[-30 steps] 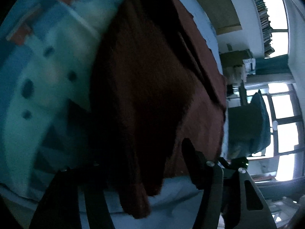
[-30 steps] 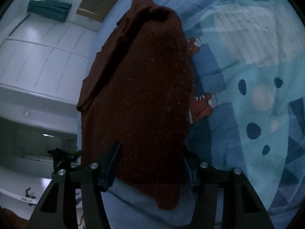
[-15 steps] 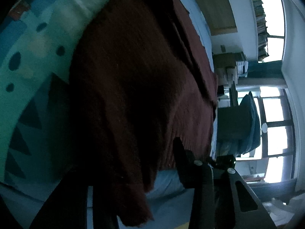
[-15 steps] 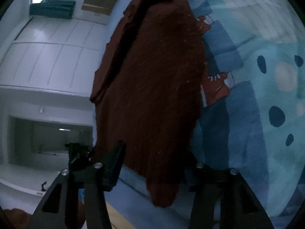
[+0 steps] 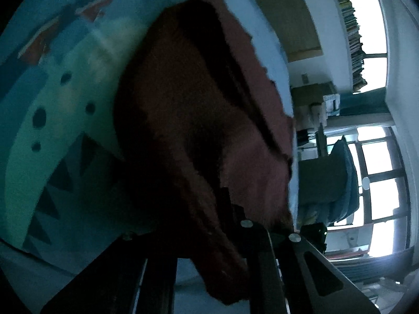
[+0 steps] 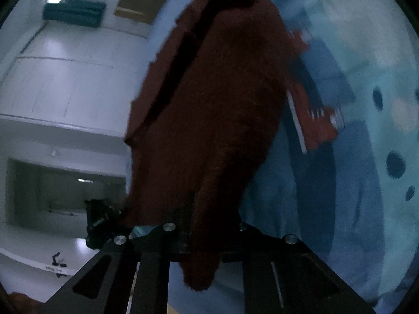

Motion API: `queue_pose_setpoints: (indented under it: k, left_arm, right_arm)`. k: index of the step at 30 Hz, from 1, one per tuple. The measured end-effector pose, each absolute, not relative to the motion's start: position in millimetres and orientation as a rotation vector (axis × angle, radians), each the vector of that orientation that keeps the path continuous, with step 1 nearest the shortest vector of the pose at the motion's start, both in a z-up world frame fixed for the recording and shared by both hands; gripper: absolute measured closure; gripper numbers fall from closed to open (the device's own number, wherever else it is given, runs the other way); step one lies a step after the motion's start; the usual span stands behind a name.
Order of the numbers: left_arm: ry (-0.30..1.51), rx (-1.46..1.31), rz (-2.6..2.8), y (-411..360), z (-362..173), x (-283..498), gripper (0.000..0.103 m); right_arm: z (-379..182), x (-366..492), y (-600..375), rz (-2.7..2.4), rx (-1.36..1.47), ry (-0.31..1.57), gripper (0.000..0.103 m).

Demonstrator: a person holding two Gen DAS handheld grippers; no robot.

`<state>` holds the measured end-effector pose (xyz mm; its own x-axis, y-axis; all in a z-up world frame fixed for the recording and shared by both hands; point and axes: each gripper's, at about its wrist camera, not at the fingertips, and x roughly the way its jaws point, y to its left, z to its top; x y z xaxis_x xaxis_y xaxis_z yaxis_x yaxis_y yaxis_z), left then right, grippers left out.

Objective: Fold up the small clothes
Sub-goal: 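Lay the hem onto the collar edge and open both tools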

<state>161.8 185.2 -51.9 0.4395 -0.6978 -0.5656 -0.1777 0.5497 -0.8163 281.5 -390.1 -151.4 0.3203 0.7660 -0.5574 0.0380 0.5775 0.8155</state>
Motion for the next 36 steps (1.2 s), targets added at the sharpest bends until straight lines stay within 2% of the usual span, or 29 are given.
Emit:
queue_pose_setpoints:
  k: [13, 19, 25, 30, 34, 35, 36]
  left_arm:
    - [0.888, -0.864, -0.463, 188.4, 51.7, 240.5, 0.097]
    - [0.888, -0.766, -0.403, 169.6, 56.2, 303.9, 0.097]
    - [0.997, -0.704, -0.290, 151.5, 8.2, 366.9, 0.097]
    - [1.074, -0.700, -0.213, 138.8, -33.7, 401.6, 0.095]
    - [1.099, -0.733, -0.198, 135.7, -56.3, 417.2, 0.086]
    - [1.092, -0.752, -0.205, 135.2, -58.4, 419.3, 0.080]
    - [1.085, -0.764, -0.210, 136.1, -58.8, 419.7, 0.076]
  right_arm:
    - [-32.8, 347.7, -409.7, 0.584, 0.803, 0.837, 0.093]
    - [-0.9, 420.8, -389.6, 0.559, 0.734, 0.791, 0.093]
    - [-22.3, 487.8, -377.8, 0.480, 0.736, 0.853, 0.093]
    - [-62.6, 529.9, -370.7, 0.389, 0.734, 0.937, 0.090]
    - [-95.6, 548.3, -374.4, 0.318, 0.761, 1.003, 0.086]
    - [-103.4, 551.0, -376.3, 0.294, 0.764, 1.017, 0.079]
    - [-107.2, 552.5, -377.6, 0.281, 0.768, 1.021, 0.077]
